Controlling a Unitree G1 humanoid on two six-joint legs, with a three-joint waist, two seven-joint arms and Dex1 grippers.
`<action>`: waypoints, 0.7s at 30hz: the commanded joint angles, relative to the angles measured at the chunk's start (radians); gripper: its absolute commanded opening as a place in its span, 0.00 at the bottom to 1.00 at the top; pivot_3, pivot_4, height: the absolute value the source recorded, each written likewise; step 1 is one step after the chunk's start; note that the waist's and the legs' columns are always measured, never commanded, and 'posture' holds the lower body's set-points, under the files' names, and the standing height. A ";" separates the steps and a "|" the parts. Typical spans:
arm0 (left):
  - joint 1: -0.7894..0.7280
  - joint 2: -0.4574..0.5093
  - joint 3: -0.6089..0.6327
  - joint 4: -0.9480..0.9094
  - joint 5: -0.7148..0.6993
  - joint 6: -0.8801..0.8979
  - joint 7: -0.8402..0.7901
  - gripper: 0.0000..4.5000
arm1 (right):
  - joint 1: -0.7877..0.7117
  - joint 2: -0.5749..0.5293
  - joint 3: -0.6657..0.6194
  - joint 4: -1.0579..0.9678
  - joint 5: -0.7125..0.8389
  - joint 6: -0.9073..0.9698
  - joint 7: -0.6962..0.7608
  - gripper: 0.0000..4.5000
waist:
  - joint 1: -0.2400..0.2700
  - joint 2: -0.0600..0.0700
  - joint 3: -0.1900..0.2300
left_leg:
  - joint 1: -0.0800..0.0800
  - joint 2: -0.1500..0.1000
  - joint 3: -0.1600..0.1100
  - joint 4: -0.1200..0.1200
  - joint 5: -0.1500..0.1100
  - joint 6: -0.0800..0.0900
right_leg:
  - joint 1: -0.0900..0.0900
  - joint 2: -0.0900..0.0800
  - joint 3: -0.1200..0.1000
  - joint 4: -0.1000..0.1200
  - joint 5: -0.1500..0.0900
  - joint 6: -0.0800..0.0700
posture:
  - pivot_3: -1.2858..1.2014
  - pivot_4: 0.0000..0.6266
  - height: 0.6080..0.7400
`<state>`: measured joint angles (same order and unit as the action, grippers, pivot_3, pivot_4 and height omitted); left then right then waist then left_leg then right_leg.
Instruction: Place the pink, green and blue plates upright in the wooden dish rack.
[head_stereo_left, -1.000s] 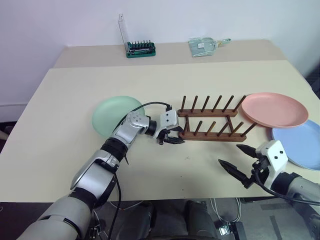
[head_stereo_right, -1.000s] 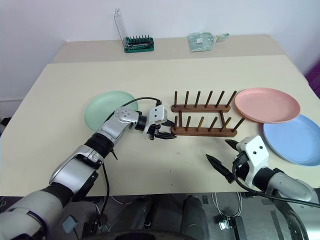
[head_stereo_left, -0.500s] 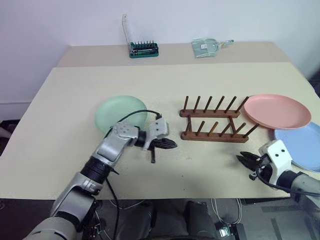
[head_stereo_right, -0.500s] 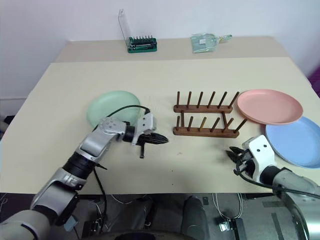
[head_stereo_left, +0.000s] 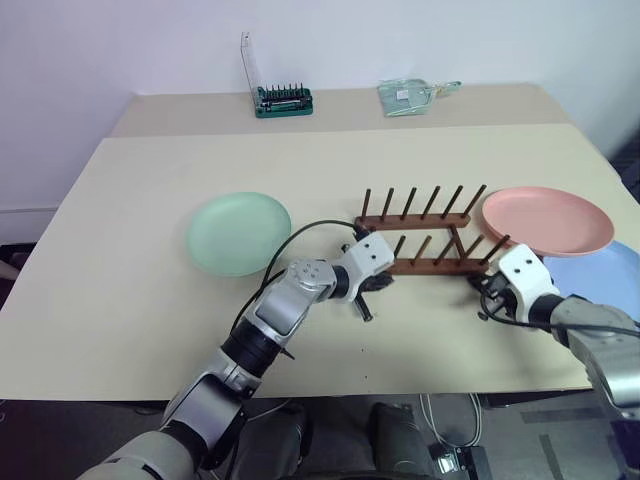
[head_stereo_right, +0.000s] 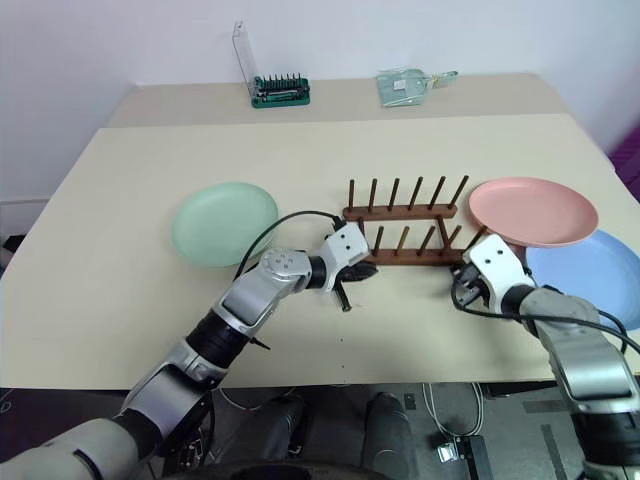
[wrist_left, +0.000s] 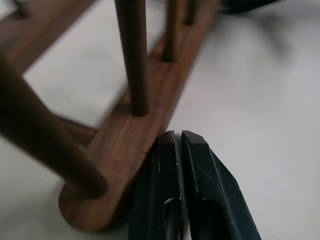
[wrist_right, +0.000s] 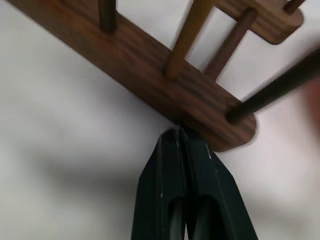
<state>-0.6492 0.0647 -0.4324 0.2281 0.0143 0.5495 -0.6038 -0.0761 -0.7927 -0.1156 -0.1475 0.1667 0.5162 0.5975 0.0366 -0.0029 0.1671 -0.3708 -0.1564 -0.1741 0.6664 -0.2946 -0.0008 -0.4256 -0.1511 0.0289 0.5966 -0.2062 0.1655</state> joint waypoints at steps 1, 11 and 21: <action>-0.013 0.013 0.042 0.065 0.038 -0.027 0.071 0.04 | -0.083 0.026 0.035 0.085 -0.049 -0.041 -0.025 0.01 | -0.001 0.000 0.000 | 0.000 0.000 0.000 0.000 0.000 0.000 | 0.000 0.000 0.000 0.000 0.000 0.000 | 0.52 0.24 1.00; -0.053 0.008 0.075 0.185 0.031 -0.117 0.086 0.04 | -0.225 0.057 0.080 0.225 -0.122 -0.144 -0.036 0.01 | 0.001 0.000 0.000 | -0.001 0.000 0.000 0.000 0.000 0.000 | -0.001 0.000 0.000 0.000 0.001 -0.001 | 0.52 0.24 1.00; 0.096 0.176 0.120 -0.220 -0.164 -0.184 -0.227 0.04 | 0.118 -0.233 -0.242 -0.208 -0.111 -0.121 0.145 0.87 | -0.007 0.003 0.000 | -0.004 0.001 0.003 -0.003 -0.001 0.000 | -0.009 -0.001 0.000 0.001 0.001 -0.001 | 0.52 0.24 1.00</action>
<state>-0.5488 0.2385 -0.3275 0.0983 -0.1045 0.3787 -0.7840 0.0433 -1.0054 -0.3005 -0.2794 0.0593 0.3933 0.7323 0.0293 -0.0002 0.1671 -0.3744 -0.1557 -0.1703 0.6639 -0.2952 -0.0007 -0.4334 -0.1519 0.0289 0.5973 -0.2045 0.1635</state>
